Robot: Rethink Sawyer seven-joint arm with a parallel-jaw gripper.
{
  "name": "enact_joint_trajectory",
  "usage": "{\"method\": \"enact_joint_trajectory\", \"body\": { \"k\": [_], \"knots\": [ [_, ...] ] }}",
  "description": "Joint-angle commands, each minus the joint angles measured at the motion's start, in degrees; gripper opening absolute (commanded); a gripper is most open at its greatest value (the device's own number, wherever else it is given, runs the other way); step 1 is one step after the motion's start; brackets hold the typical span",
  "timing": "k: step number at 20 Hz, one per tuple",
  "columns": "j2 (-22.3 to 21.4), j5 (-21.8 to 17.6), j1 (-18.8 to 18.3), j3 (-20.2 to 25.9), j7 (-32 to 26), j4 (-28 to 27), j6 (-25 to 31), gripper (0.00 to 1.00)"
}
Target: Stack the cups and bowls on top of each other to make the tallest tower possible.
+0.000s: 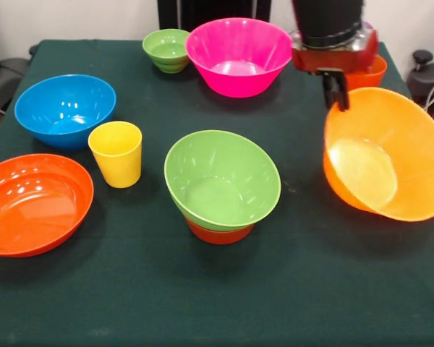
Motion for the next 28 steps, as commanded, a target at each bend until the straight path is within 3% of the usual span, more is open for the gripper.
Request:
{"method": "enact_joint_trajectory", "body": {
  "k": [1,8,15,28],
  "knots": [
    [2.5,-7.8,-9.9,17.6,-9.7,8.2,-3.7,0.0],
    [9.4,-12.2,-16.6,27.8,-10.5,4.8,-1.5,0.0],
    [12.7,-15.0,-19.2,33.9,-8.6,3.4,0.0,0.0],
    [12.8,-19.6,-25.7,39.9,-7.5,6.2,4.5,0.0]
  ]
}}
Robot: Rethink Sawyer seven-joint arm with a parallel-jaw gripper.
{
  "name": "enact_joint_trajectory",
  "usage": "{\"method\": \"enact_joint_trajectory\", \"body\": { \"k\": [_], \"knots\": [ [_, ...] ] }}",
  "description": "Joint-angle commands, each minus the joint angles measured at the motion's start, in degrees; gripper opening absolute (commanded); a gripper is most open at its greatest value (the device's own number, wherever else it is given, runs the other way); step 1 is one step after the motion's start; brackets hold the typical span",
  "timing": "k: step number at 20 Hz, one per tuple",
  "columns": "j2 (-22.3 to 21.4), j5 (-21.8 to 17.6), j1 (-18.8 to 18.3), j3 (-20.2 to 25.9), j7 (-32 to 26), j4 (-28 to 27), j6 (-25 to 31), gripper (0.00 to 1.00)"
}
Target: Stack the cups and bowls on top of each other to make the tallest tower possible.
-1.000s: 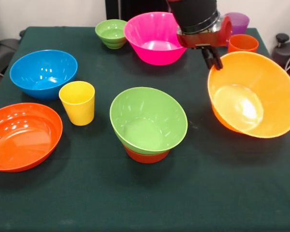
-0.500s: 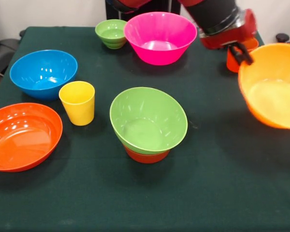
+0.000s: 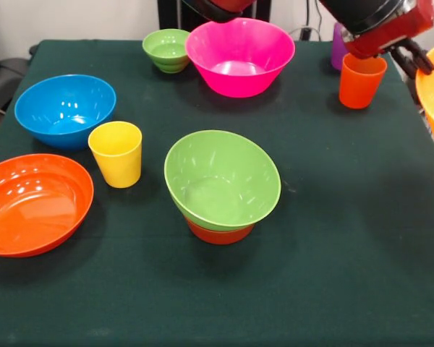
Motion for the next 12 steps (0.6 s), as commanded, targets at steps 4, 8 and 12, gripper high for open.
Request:
{"method": "enact_joint_trajectory", "body": {
  "k": [4,8,12],
  "knots": [
    [0.9,-5.4,-4.4,4.4,-9.0,0.1,8.7,0.0],
    [-1.4,-7.3,-5.3,3.4,-8.7,0.3,10.1,0.0],
    [-1.9,-8.6,-7.3,3.6,-9.2,0.4,12.0,0.0]
  ]
}}
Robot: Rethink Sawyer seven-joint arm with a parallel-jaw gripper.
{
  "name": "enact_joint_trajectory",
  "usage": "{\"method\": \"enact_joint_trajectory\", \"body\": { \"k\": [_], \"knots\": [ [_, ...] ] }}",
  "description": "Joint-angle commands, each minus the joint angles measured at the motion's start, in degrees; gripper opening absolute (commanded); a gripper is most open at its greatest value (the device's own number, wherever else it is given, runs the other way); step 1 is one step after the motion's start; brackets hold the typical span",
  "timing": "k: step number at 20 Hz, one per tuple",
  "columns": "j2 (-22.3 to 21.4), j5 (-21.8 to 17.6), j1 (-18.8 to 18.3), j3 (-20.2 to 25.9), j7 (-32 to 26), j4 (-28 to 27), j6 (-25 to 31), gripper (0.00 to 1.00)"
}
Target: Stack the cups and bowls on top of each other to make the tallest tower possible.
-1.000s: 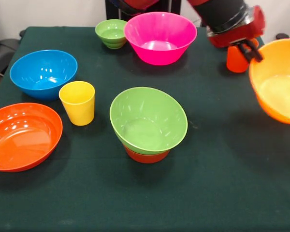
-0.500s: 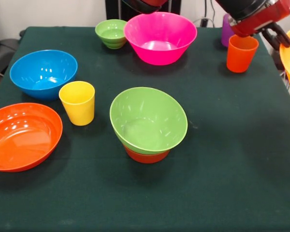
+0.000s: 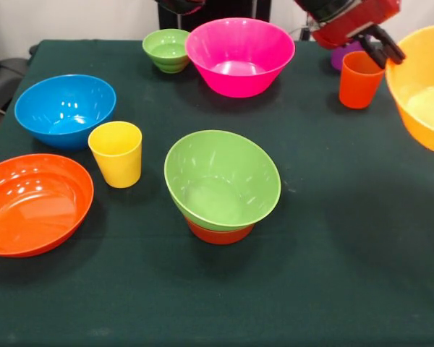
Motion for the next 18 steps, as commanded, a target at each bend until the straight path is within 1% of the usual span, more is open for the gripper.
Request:
{"method": "enact_joint_trajectory", "body": {
  "k": [1,5,10,13,18],
  "knots": [
    [-1.7,-4.7,-1.8,0.8,-9.6,-0.1,8.3,0.0],
    [-3.5,-5.0,-4.1,0.9,-9.7,-0.7,11.3,0.0],
    [-3.7,-5.1,-6.4,2.4,-10.3,-1.6,14.3,0.0],
    [-3.0,-5.1,-6.6,1.9,-11.5,-4.4,17.7,0.0],
    [-2.5,-5.7,-6.2,0.6,-12.8,-9.7,21.5,0.0]
  ]
}}
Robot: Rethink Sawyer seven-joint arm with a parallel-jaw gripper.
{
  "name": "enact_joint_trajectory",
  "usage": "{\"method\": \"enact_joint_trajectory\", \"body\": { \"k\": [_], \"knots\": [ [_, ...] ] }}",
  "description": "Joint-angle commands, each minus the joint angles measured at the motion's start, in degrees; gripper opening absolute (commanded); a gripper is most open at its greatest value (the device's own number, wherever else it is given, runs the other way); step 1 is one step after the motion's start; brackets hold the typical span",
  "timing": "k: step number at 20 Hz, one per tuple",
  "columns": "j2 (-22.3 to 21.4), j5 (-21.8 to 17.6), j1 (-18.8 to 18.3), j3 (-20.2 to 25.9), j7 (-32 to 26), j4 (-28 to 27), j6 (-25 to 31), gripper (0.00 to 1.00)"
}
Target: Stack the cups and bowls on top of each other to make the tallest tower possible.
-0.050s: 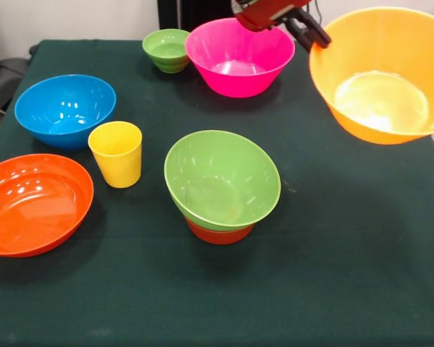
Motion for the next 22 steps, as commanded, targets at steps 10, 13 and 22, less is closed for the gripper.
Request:
{"method": "enact_joint_trajectory", "body": {
  "k": [10,13,22],
  "knots": [
    [1.1,-4.9,0.5,-1.7,-16.4,-16.1,18.5,0.0],
    [1.7,-5.7,0.8,-2.2,-16.8,-18.4,20.2,0.0],
    [2.6,-8.3,3.3,-2.8,-16.4,-25.7,24.8,0.0]
  ]
}}
